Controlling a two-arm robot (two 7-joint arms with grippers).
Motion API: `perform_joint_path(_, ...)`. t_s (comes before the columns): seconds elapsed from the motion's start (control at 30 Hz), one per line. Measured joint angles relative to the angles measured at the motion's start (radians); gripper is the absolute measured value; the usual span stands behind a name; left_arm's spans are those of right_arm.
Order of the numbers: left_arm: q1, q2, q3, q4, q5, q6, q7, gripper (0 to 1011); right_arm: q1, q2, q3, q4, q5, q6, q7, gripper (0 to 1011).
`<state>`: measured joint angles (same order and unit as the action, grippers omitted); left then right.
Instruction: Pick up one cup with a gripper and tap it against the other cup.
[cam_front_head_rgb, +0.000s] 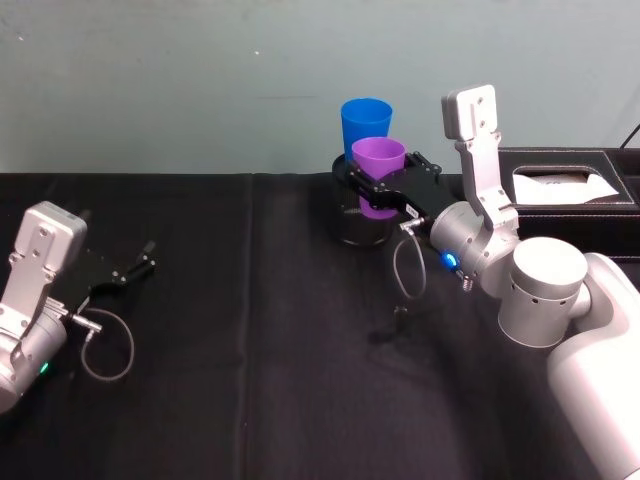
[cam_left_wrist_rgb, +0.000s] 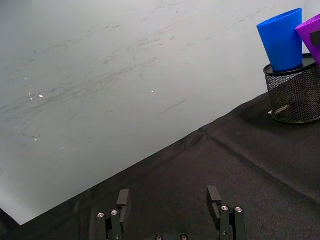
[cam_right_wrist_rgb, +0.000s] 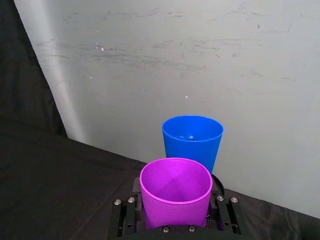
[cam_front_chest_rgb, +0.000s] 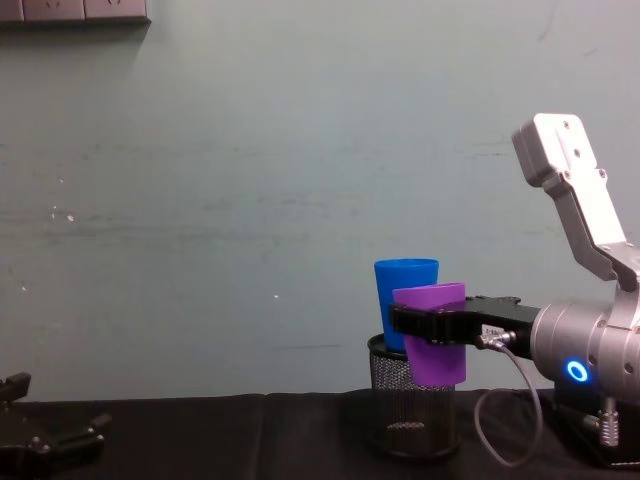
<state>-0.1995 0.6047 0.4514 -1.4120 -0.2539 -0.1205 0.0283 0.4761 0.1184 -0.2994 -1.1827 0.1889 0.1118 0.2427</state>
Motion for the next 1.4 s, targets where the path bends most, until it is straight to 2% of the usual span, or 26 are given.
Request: perform_joint_path(1.4,0.000,0.000,0.000,0.000,0.000,0.000,0.000,1000,0.000,0.000,0.000,0.000,0.000,0.000,0.000,723)
